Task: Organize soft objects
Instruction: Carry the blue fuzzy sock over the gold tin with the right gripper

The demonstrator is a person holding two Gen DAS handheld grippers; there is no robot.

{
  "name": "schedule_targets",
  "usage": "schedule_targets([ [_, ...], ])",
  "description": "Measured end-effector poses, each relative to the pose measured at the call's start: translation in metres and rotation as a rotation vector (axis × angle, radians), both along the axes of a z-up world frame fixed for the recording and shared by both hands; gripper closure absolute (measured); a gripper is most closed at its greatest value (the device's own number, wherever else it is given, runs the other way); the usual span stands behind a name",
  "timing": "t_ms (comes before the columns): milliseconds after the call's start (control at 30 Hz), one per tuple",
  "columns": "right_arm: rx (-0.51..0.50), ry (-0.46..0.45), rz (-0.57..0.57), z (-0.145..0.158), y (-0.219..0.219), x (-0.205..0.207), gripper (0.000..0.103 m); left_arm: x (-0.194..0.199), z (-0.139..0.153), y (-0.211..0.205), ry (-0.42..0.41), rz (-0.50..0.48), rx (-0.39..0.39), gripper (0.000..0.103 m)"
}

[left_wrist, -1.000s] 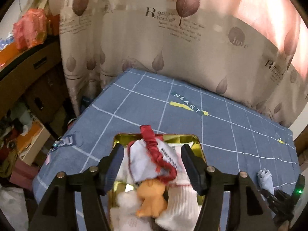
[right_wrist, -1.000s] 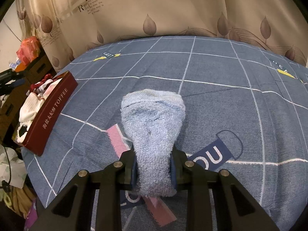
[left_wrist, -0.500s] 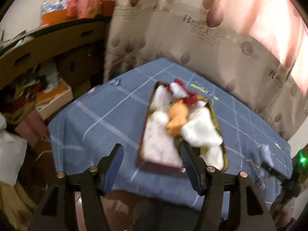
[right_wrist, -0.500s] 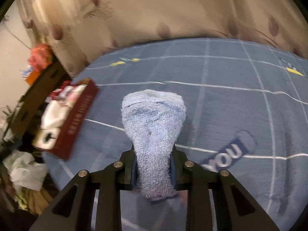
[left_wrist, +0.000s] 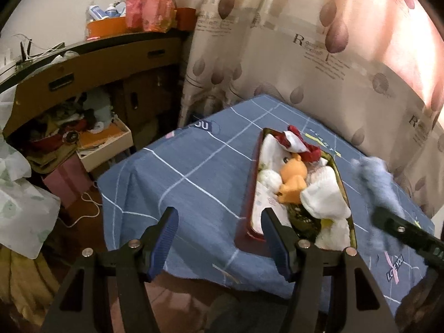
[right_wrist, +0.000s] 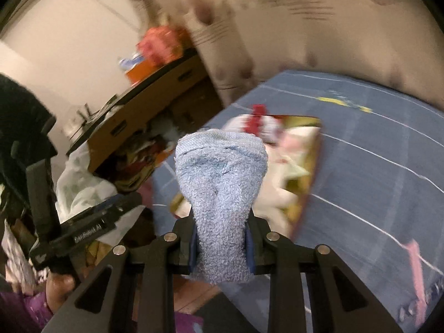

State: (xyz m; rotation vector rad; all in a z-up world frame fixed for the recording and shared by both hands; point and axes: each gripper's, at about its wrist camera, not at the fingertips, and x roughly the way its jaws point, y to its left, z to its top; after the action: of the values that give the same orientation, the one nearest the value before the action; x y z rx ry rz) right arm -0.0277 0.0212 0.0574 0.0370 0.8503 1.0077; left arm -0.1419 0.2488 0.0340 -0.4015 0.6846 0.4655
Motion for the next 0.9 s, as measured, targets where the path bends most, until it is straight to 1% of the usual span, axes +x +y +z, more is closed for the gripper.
schedule_targets([
  [133, -0.031, 0.008, 0.032, -0.011, 0.04, 0.003, 0.079, -0.005, 0.001, 0.008, -0.038, 0.006, -0.038, 0.039],
  [200, -0.065, -0.016, 0.034, -0.017, 0.052, 0.006, 0.079, -0.006, 0.001, 0.009, -0.048, 0.007, -0.047, 0.039],
  [267, -0.085, -0.008, 0.041, -0.025, 0.063, 0.009, 0.079, -0.005, 0.001, 0.007, -0.049, -0.003, -0.05, 0.039],
  [333, -0.104, -0.01, 0.04, -0.034, 0.068, 0.009, 0.079, -0.002, 0.001, 0.004, -0.035, -0.008, -0.024, 0.039],
  [467, -0.155, -0.055, 0.044, -0.041, 0.075, 0.007, 0.079, 0.002, 0.0, -0.001, -0.015, -0.017, 0.012, 0.039],
  [533, -0.175, -0.071, 0.047, -0.045, 0.08, 0.008, 0.079, 0.003, 0.0, -0.001, -0.011, -0.017, 0.015, 0.039],
  [667, -0.191, -0.07, 0.052, -0.053, 0.086, 0.012, 0.079, 0.005, -0.004, 0.003, 0.009, -0.011, 0.012, 0.039],
  [767, -0.214, -0.108, 0.05, -0.056, 0.09, 0.009, 0.079, 0.007, -0.007, 0.004, 0.027, -0.012, 0.01, 0.039],
  [900, -0.232, -0.135, 0.042, -0.063, 0.094, 0.009, 0.078, 0.011, -0.009, 0.002, 0.054, -0.011, 0.033, 0.039],
])
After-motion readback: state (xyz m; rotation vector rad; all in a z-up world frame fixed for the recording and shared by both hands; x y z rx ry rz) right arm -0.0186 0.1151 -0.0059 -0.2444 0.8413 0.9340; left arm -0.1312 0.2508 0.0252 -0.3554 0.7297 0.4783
